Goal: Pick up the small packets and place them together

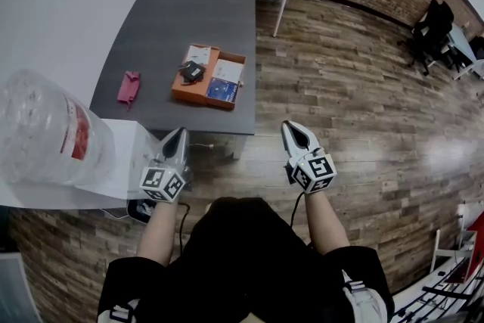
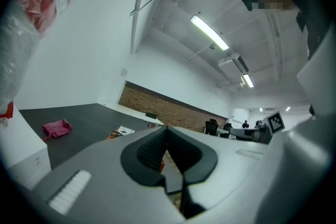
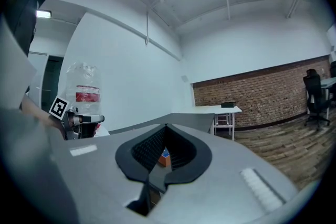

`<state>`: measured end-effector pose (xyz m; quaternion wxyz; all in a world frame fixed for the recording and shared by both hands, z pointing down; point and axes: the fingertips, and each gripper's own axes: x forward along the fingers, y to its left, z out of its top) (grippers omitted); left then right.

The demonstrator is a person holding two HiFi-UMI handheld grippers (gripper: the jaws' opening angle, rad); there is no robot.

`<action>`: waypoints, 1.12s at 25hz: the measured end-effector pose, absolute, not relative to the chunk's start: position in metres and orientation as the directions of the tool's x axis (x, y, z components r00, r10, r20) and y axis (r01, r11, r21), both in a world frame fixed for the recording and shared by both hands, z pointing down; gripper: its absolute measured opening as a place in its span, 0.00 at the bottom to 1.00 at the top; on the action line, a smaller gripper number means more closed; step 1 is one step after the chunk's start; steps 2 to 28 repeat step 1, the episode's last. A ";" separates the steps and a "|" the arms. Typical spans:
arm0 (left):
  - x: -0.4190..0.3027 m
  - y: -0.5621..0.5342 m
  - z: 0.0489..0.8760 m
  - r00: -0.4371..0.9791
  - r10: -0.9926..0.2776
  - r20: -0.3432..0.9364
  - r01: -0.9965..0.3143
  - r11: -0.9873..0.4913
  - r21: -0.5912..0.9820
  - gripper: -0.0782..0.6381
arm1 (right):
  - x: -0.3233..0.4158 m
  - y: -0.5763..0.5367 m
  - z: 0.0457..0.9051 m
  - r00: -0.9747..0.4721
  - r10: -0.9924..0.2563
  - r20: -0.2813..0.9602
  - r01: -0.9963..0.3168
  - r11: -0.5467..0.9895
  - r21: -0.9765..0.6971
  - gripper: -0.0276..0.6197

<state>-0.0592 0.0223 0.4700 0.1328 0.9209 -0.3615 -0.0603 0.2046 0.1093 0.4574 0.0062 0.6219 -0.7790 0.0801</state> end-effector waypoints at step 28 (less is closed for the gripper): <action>-0.058 0.021 0.469 0.733 -0.680 -0.017 -0.649 -0.705 0.286 0.11 | 0.206 0.108 0.457 -0.225 -0.968 0.108 -0.970 0.213 -0.116 0.05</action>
